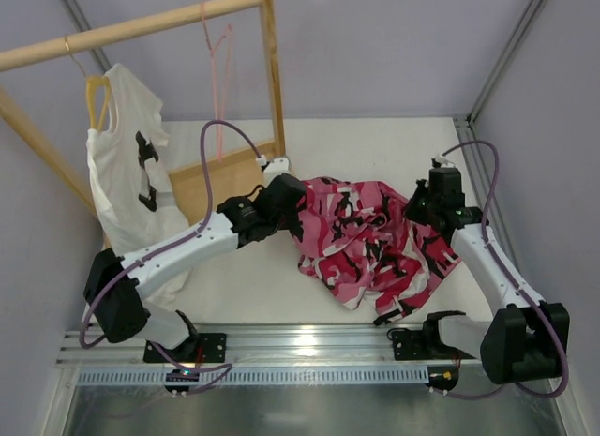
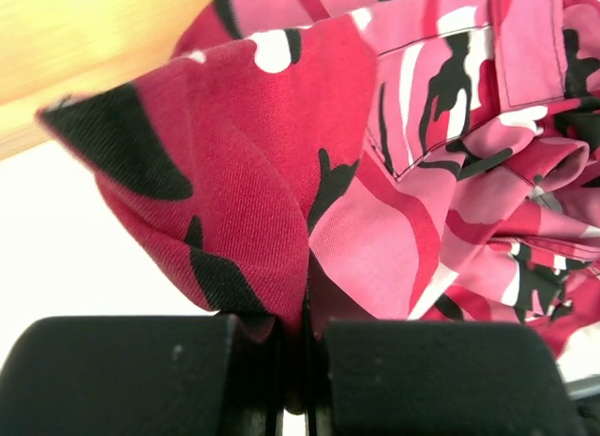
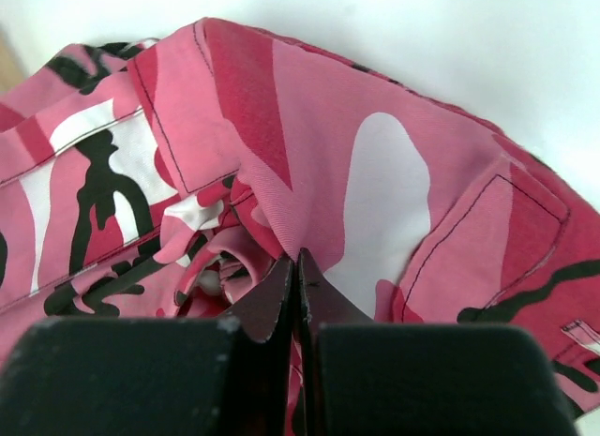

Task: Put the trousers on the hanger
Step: Move the trousers to the center of the board, then fold the trousers

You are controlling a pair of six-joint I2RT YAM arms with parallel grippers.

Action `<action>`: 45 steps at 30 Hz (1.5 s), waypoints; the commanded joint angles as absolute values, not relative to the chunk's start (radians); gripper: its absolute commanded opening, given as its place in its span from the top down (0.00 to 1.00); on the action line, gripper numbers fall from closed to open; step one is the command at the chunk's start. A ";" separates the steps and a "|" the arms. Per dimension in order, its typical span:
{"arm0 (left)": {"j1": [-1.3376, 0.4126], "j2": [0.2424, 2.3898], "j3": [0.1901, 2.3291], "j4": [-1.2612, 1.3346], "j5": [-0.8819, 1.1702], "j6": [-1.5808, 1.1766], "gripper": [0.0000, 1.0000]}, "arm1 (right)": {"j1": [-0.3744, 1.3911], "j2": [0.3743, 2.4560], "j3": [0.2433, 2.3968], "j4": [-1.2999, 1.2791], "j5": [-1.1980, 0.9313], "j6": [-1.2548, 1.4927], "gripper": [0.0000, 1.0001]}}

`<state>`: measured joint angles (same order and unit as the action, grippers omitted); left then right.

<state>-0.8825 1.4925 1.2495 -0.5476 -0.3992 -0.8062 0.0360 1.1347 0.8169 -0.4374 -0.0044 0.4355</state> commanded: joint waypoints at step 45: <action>-0.885 1.206 1.072 -0.752 -0.730 -0.870 1.00 | -0.244 1.063 0.871 -0.491 0.360 0.439 0.96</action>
